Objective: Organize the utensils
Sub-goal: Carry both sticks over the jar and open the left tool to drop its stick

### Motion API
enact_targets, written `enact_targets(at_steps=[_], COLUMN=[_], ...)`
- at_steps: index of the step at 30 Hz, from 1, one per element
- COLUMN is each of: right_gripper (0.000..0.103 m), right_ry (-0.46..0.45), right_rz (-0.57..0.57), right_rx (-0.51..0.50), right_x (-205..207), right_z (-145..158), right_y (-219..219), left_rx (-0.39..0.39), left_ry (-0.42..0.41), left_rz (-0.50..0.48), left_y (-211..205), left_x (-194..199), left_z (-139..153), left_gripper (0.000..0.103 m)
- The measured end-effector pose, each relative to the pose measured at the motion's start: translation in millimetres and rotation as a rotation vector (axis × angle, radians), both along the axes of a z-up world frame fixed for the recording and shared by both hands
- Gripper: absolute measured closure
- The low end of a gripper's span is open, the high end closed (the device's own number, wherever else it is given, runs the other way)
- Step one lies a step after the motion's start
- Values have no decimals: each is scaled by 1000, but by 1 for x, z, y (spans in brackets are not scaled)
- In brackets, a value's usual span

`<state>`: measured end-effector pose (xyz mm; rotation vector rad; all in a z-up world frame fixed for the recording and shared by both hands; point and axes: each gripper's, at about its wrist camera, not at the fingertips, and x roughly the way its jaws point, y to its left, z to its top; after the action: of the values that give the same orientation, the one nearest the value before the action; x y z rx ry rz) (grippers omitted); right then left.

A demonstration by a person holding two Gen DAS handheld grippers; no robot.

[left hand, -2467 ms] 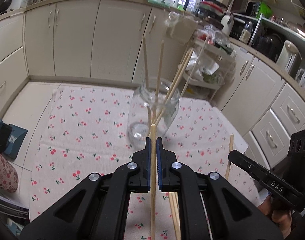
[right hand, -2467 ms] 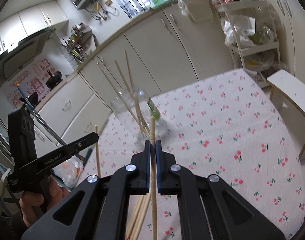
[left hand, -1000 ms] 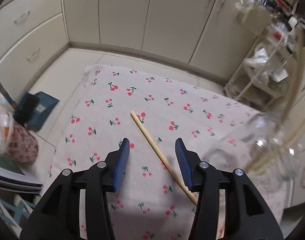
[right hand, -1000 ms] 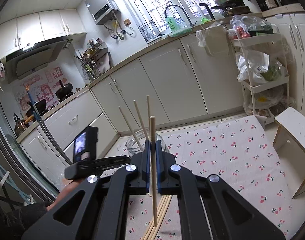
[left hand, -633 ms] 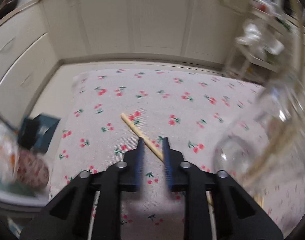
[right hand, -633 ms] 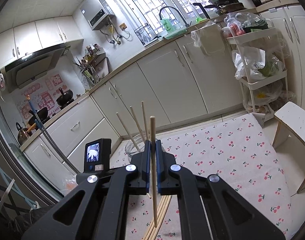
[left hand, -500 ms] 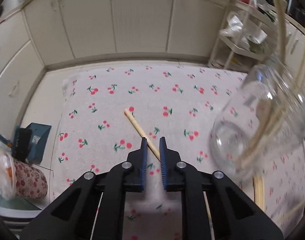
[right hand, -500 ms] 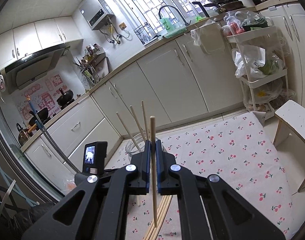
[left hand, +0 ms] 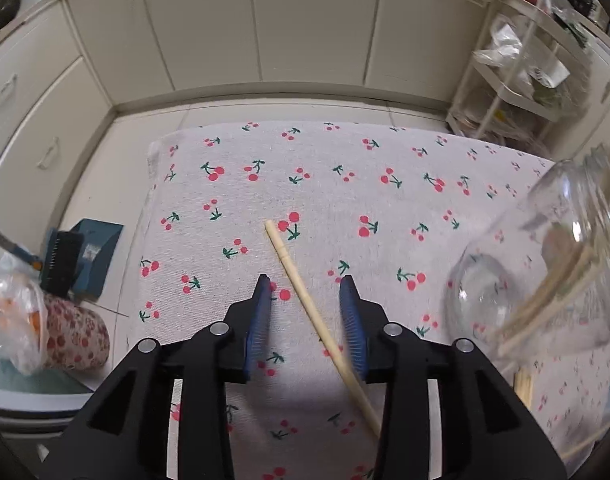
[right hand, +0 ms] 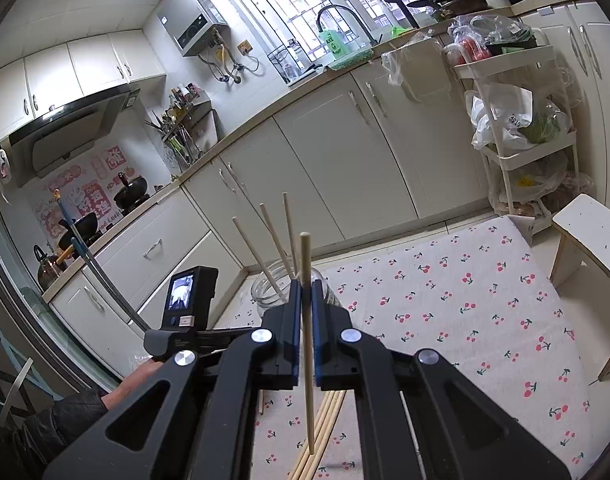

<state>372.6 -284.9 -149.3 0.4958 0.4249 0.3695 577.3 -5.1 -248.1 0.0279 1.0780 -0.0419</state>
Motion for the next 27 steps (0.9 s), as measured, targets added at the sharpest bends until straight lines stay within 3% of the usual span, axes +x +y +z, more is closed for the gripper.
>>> enact_targets(at_steps=[1,2,3,8,10,14,18,23,27], right_gripper=[97,97,97,97,97,97,97,97,97], right_ry=[0,1,1,-4,-7,-5,-14,-51,-56], right_rz=[0,0,-1,-13,-18,-18,-31,-80,-100], right_rx=[0,1,1,6,6,1,-8,-35,-46], right_x=[0,0,0,-1,-2,-1,-2,-7,-7], right_z=[0,0,-1,-2,-2,-2,0,3,3], right_y=[0,0,-1,-4,-4,-4,-3,-3,-6], left_rx=[11,4,-16,-108,-188,-274,-378,-491,-527], left_ry=[-15,-25,-31,-103,-181,-354,-579,-789,-883], left_rz=[-1,-3,-7,-26,-35,-48,-51,-25,33], left_y=[-2,-5,-6,-1,7,15,19,-3,-23], left_x=[-1,-4,-6,-32,-52,-92,-126,-132,-115], left_z=[0,0,0,9,21,55,103,147,159], left_gripper=[80,96,98,99,99,99,99,99,99])
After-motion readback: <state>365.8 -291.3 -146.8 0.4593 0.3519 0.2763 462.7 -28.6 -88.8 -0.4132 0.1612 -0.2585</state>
